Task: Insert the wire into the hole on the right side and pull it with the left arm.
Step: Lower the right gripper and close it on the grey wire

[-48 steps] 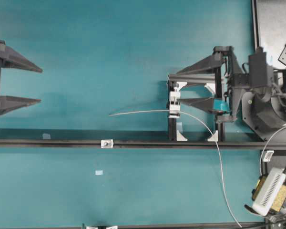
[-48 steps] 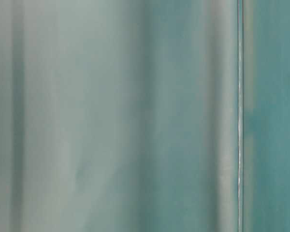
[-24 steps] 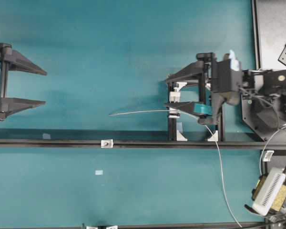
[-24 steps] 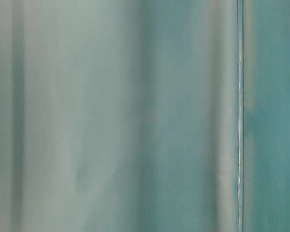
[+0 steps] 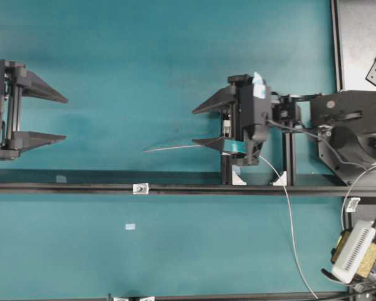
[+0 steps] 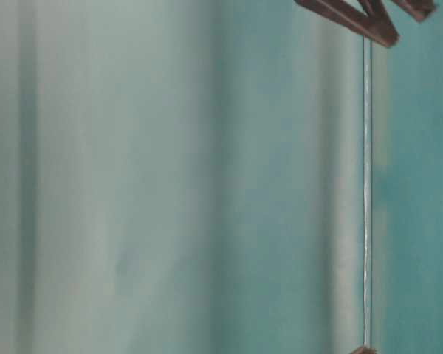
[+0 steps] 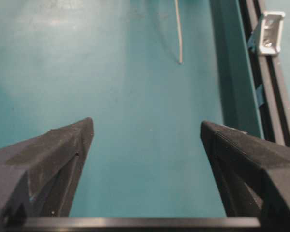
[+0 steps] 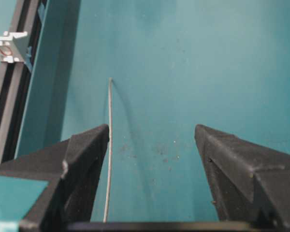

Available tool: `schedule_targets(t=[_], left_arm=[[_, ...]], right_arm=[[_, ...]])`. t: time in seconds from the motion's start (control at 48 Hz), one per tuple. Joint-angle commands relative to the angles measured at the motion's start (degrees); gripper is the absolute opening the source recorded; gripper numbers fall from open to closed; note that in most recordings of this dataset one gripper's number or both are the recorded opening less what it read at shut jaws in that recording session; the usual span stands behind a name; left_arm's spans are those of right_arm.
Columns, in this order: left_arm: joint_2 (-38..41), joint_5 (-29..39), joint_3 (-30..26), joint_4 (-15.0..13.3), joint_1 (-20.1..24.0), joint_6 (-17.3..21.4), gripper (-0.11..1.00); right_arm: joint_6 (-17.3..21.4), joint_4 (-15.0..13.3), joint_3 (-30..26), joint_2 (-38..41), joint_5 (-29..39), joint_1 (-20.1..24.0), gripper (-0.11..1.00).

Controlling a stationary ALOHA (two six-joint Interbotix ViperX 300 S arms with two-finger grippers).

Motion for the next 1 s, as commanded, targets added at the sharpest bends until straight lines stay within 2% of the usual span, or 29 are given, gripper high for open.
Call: schedule_targets(t=[0.0,0.521,0.98], left_arm=[[0.62,-0.26,-1.23,-0.09,0.35,-0.09,0.77],[4.22,-0.26,-2.64,-0.18,0.79,-0.09,0.77],[5.45,-0.26,-3.16,-0.09,1.32,-0.09,0.77]], right_arm=[[0.0,-0.26,-1.76,1.05,-0.26,-0.09,0.79],[0.09,-0.26,-5.89,9.49,-0.18,0.0,0.79],[0.09,-0.26,-8.53,13.54,-0.18,0.53,0.79]])
